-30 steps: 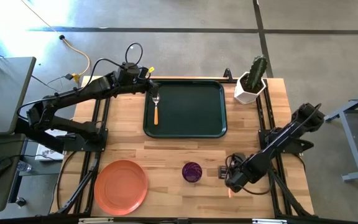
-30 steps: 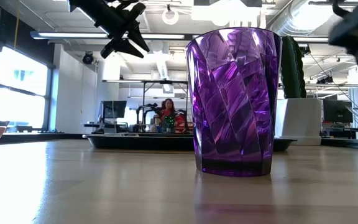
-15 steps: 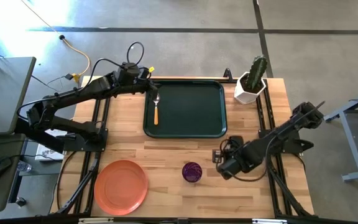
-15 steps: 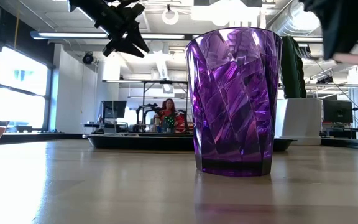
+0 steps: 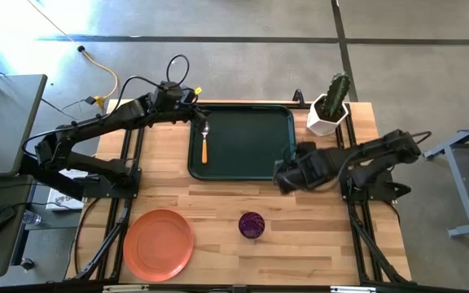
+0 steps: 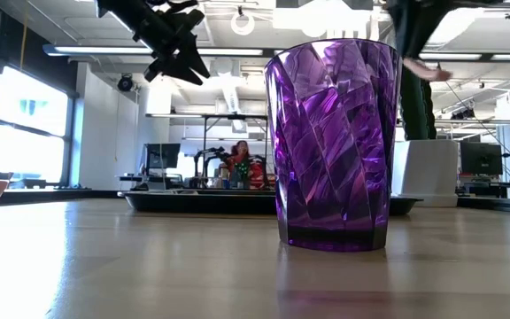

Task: Pick and place plate/cup/fork/spoon on tray
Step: Put the light orange fork on the right side of the orange spoon

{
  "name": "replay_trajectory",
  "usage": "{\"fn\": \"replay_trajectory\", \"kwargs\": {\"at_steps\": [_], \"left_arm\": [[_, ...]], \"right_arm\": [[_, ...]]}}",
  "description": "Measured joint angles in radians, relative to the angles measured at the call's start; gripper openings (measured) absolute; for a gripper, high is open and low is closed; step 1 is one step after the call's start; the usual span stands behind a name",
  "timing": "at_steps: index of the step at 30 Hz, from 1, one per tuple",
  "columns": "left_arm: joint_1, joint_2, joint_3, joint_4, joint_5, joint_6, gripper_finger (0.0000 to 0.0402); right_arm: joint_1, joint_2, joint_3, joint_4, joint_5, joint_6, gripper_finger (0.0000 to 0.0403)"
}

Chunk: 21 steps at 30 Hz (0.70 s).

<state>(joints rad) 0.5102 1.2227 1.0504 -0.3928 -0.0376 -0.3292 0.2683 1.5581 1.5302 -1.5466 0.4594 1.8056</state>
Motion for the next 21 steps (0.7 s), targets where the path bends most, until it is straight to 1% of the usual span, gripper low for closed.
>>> {"fn": "replay_trajectory", "kwargs": {"at_steps": [3,11,15,21], "left_arm": [[0.000,0.000,0.000,-0.008,0.001,-0.033,0.0117],[0.000,0.000,0.000,-0.007,0.007,-0.036,0.0117],[-0.002,0.000,0.000,-0.008,0.007,-0.036,0.0117],[-0.009,0.000,0.000,-0.038,0.006,-0.036,0.0117]], "right_arm": [[-0.068,0.000,0.019,0.022,0.041,-0.089,0.0012],[-0.236,0.000,0.034,0.138,0.115,-0.284,0.0012],[-0.309,0.000,0.034,0.252,0.138,-0.401,0.0012],[-0.399,0.000,0.034,0.469,0.138,-0.592,0.0012]]}}
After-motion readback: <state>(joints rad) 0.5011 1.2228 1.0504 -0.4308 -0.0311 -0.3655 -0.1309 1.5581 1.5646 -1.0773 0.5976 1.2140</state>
